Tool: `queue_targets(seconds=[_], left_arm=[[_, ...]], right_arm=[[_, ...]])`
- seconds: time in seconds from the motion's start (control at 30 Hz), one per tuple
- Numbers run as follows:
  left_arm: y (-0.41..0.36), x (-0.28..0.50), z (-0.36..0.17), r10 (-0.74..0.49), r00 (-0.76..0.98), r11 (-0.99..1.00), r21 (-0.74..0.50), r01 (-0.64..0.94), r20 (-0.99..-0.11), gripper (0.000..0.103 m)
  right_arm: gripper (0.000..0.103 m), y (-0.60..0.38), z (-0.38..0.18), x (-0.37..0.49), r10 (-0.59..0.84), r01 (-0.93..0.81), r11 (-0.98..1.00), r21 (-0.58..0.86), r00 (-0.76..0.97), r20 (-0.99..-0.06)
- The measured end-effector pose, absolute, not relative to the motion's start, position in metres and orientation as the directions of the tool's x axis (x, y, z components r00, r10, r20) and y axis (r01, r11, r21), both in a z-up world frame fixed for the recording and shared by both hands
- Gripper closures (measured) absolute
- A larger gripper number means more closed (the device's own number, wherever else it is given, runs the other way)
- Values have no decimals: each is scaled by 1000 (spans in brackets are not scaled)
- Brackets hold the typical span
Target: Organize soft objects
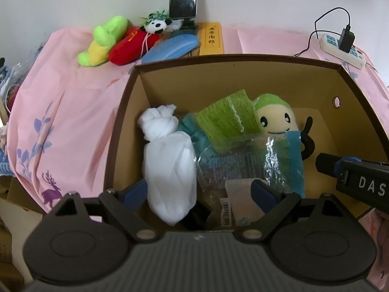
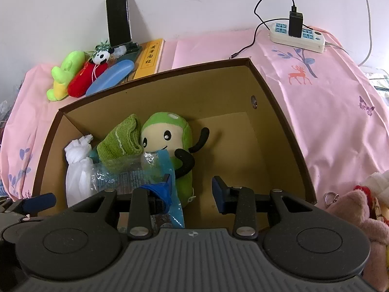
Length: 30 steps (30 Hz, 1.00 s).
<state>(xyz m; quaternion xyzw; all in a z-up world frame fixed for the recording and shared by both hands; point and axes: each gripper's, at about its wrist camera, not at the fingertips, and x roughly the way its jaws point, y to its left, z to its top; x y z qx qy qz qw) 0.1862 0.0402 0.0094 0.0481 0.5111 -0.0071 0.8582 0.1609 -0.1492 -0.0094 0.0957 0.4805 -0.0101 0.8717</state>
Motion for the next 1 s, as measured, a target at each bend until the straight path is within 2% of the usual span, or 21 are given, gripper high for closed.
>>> queue_targets(seconds=[1.0], left_arm=[[39,185,10,58,492,993,99,57,-869,9]], right_arm=[[84,-148,-10,161,60,112,983,143,543,-837]])
